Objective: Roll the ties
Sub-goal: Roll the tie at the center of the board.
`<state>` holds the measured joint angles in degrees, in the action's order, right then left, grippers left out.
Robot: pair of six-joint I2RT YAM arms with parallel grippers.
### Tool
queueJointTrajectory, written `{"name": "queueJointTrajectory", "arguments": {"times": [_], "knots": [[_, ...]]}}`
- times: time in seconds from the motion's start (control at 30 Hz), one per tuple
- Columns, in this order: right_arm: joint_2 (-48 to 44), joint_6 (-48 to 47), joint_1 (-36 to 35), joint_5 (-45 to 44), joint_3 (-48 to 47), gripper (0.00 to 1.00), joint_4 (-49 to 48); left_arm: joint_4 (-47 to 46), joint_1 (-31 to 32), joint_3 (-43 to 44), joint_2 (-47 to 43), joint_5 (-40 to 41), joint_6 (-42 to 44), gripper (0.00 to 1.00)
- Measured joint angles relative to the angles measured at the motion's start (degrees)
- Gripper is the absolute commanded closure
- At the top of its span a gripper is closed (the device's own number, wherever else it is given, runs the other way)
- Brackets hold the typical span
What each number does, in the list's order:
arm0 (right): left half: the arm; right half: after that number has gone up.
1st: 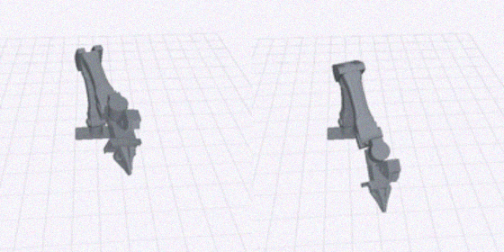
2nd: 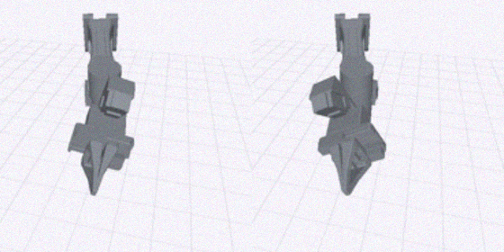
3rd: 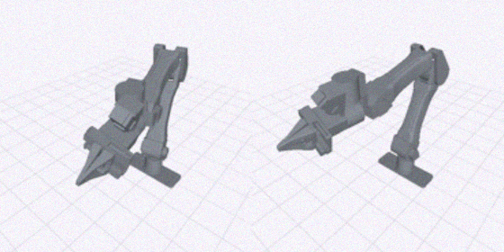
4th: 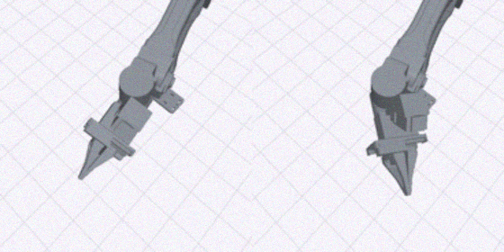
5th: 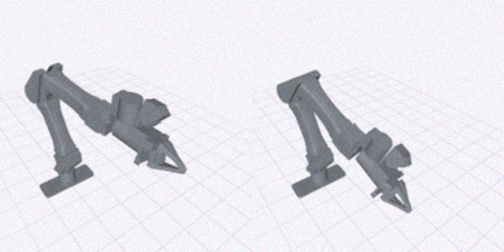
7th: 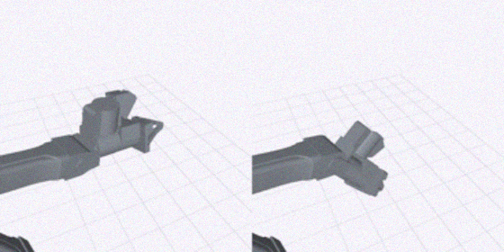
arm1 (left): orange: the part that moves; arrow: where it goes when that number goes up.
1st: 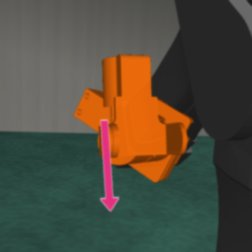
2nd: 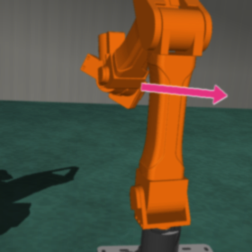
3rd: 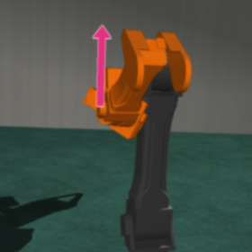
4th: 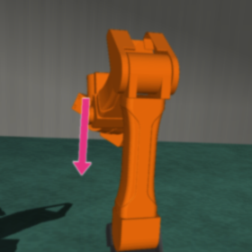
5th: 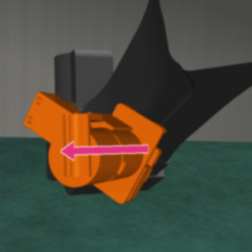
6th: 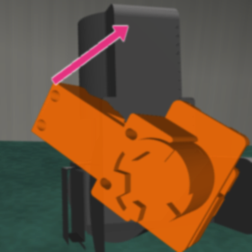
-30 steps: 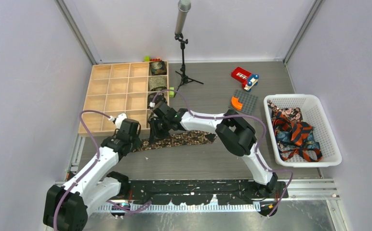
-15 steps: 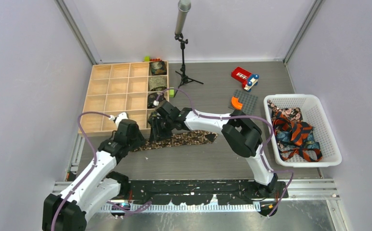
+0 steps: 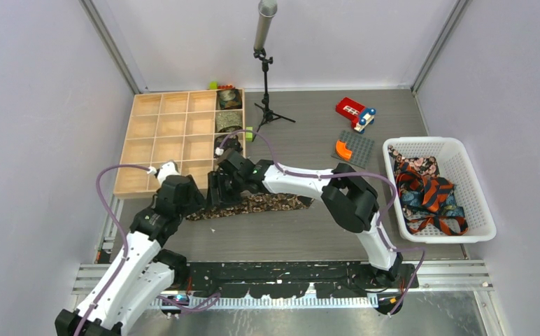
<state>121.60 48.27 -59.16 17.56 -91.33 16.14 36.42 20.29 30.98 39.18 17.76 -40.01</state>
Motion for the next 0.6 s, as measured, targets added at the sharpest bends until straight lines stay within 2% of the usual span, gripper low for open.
{"name": "queueJointTrajectory", "arguments": {"times": [0.07,0.17,0.2,0.43,0.6], "knots": [[0.33,0.39,-0.33,-0.63,-1.88,0.41,0.48,1.42,0.00,0.74,-1.60,1.86,0.04,0.30],[1.53,1.05,-0.68,-2.05,-5.60,0.41,2.16,3.21,-0.02,0.98,-3.08,5.22,-0.57,0.14],[1.92,1.22,-0.70,-2.45,-6.23,0.42,2.49,4.22,-0.02,1.11,-3.41,6.47,-1.22,0.11],[7.87,1.84,-1.11,-6.08,-13.25,0.50,7.72,8.68,0.00,1.79,-3.80,10.60,-3.78,0.09],[10.21,1.90,-1.55,-6.93,-14.62,0.62,9.57,9.90,0.00,1.79,-3.82,11.61,-4.63,0.11]]}}
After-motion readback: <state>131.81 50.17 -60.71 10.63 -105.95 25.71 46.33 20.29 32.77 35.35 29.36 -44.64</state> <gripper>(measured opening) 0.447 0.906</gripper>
